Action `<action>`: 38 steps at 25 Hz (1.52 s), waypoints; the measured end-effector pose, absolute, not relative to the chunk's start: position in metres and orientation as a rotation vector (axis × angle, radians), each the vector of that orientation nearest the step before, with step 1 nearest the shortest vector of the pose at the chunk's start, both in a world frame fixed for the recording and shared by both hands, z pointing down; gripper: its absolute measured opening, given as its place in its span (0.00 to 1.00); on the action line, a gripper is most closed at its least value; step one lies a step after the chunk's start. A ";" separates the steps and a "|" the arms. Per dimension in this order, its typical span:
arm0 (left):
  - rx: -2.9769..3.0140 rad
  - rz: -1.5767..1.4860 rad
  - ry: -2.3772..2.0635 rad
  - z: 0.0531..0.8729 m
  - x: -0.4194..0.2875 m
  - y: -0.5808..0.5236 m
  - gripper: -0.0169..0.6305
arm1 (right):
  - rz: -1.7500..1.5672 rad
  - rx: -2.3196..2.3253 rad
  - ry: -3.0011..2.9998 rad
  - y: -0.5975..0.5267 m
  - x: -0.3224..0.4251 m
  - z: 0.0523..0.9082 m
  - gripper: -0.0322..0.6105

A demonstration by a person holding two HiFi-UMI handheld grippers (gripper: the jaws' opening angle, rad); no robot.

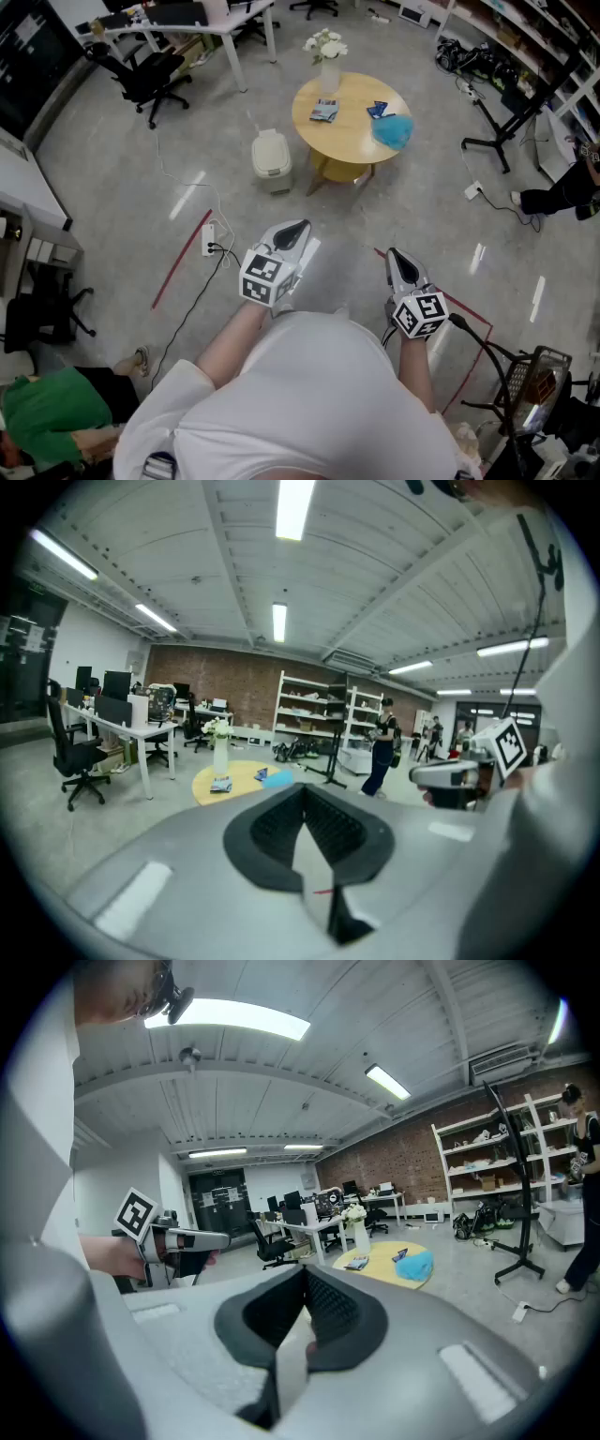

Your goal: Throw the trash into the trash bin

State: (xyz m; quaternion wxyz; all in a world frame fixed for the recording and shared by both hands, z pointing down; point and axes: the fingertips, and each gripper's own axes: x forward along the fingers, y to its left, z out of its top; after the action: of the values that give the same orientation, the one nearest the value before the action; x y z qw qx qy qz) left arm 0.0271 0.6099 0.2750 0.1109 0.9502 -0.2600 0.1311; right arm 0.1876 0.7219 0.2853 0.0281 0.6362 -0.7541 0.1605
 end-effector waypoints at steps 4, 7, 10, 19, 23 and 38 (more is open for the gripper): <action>2.791 0.385 -0.769 0.274 0.030 0.609 0.03 | 0.495 1.963 -2.329 0.722 0.190 0.287 0.05; 2.791 0.387 -0.761 0.276 0.031 0.610 0.03 | 0.498 1.965 -2.329 0.722 0.190 0.287 0.05; 2.790 0.388 -0.759 0.276 0.031 0.611 0.03 | 0.496 1.964 -2.328 0.722 0.190 0.286 0.05; 2.793 0.379 -0.764 0.272 0.027 0.608 0.03 | 0.491 1.931 -2.341 0.718 0.181 0.286 0.05; 2.793 0.379 -0.765 0.271 0.019 0.607 0.03 | 0.491 1.912 -2.359 0.716 0.172 0.285 0.05; 2.793 0.409 -0.719 0.289 -0.030 0.596 0.03 | 0.481 1.896 -2.385 0.698 0.114 0.287 0.05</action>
State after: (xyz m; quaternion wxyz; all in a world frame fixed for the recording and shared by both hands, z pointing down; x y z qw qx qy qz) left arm -0.0302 0.5960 0.2891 0.1138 0.9526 -0.2452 0.1395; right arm 0.1138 0.6977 0.2867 0.0283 0.6143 -0.7730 0.1559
